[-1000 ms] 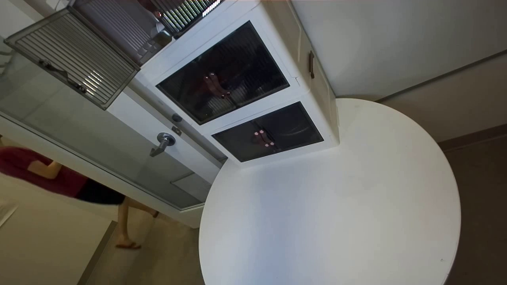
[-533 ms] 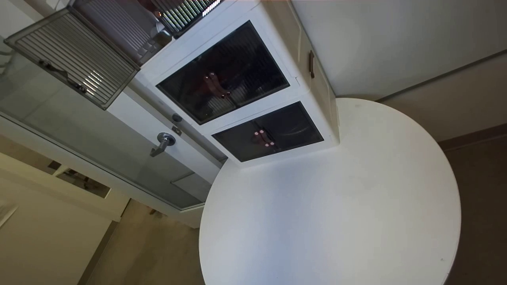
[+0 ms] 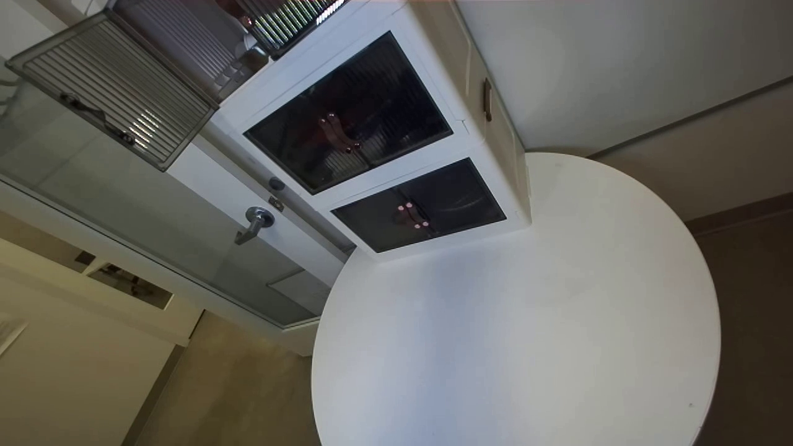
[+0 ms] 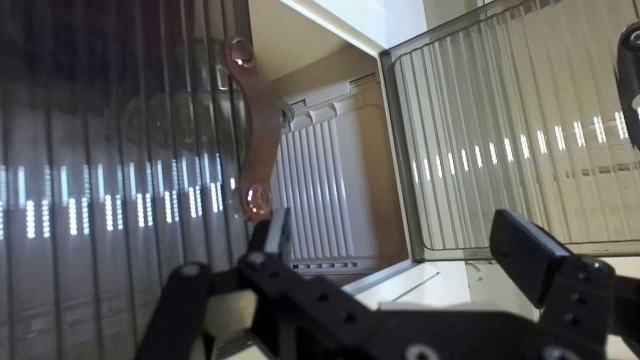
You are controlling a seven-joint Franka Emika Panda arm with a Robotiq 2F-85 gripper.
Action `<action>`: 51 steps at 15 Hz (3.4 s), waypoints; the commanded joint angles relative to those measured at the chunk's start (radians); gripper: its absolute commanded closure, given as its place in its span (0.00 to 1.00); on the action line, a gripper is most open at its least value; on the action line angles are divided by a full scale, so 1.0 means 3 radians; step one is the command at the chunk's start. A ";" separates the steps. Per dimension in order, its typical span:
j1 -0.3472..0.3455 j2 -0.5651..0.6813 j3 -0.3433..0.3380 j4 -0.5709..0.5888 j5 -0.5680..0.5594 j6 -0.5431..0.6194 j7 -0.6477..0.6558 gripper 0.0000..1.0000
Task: Open the left and right top cabinets, respectively
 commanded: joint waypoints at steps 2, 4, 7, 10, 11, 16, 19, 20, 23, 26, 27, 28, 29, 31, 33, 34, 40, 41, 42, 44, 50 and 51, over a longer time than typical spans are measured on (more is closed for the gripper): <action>0.0419 -0.0152 -0.0400 -0.0253 -0.0032 0.0207 0.0105 0.00; 0.0574 -0.0173 -0.0554 -0.0311 -0.0082 0.0270 0.0161 0.00; 0.0719 -0.0212 -0.0699 -0.0396 -0.0093 0.0375 0.0203 0.00; 0.0797 -0.0204 -0.0782 -0.0434 -0.0103 0.0452 0.0225 0.00; 0.0810 -0.0196 -0.0800 -0.0440 -0.0105 0.0463 0.0230 0.00; 0.0833 -0.0164 -0.0865 -0.0454 -0.0173 0.0527 0.0234 0.00; 0.0820 -0.0130 -0.0872 -0.0412 -0.0129 0.0534 0.0181 0.00; 0.0821 -0.0111 -0.0871 -0.0386 -0.0122 0.0537 0.0168 0.00; 0.0822 -0.0023 -0.0863 -0.0290 -0.0127 0.0517 0.0146 0.00; 0.0833 0.0119 -0.0854 -0.0165 -0.0156 0.0499 0.0149 0.00; 0.0835 0.0161 -0.0850 -0.0130 -0.0162 0.0493 0.0151 0.00; 0.0843 0.0207 -0.0848 -0.0085 -0.0182 0.0496 0.0160 0.00; 0.0844 0.0251 -0.0844 -0.0040 -0.0195 0.0490 0.0163 0.00; 0.0848 0.0332 -0.0828 0.0038 -0.0208 0.0501 0.0142 0.26; 0.0847 0.0390 -0.0813 0.0106 -0.0229 0.0505 0.0133 0.41; 0.0852 0.0409 -0.0804 0.0134 -0.0245 0.0516 0.0125 0.50; 0.0833 0.0447 -0.0777 0.0219 -0.0407 0.0581 0.0128 0.94; 0.0833 0.0450 -0.0769 0.0226 -0.0427 0.0604 0.0133 0.99; 0.0834 0.0449 -0.0762 0.0222 -0.0448 0.0628 0.0135 1.00; 0.0863 0.0424 -0.0779 0.0187 -0.0456 0.0641 0.0114 1.00; 0.0871 0.0365 -0.0729 0.0112 -0.0390 0.0584 0.0045 1.00; 0.0870 0.0354 -0.0715 0.0094 -0.0376 0.0554 0.0041 1.00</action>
